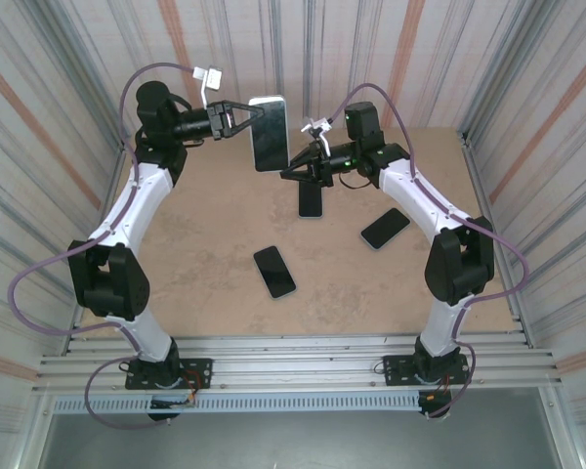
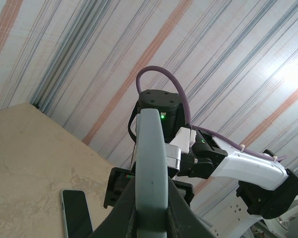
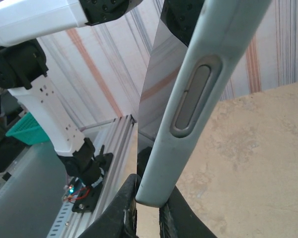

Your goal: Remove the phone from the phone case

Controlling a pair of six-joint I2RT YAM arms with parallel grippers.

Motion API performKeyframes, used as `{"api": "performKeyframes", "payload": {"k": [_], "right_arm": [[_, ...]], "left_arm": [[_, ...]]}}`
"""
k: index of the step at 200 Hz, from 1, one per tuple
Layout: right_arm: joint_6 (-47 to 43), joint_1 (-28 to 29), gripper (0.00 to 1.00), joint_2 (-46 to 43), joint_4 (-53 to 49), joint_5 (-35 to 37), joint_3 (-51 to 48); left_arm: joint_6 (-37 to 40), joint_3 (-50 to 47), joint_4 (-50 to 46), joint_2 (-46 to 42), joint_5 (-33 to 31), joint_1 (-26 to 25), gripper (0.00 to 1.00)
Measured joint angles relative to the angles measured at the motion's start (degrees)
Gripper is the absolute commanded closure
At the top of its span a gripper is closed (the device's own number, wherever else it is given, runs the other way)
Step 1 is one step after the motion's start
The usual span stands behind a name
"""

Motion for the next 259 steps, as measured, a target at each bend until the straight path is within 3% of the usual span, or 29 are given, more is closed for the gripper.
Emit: {"api": "performKeyframes", "payload": {"k": [50, 138, 259], "right_arm": [[-1.4, -0.1, 0.91, 0.1, -1.1, -0.2, 1.1], [-9.6, -0.3, 0.93, 0.1, -12.6, 4.1, 6.1], [-9.3, 0.1, 0.92, -0.7, -12.2, 9.3, 6.4]], "left_arm": [[-0.6, 1.2, -0.6, 0.1, 0.2, -0.2, 1.00], [-3.0, 3.4, -1.7, 1.0, -1.0, -1.9, 1.00], [-3.4, 3.6, -1.1, 0.9, -2.9, -2.0, 1.00]]}}
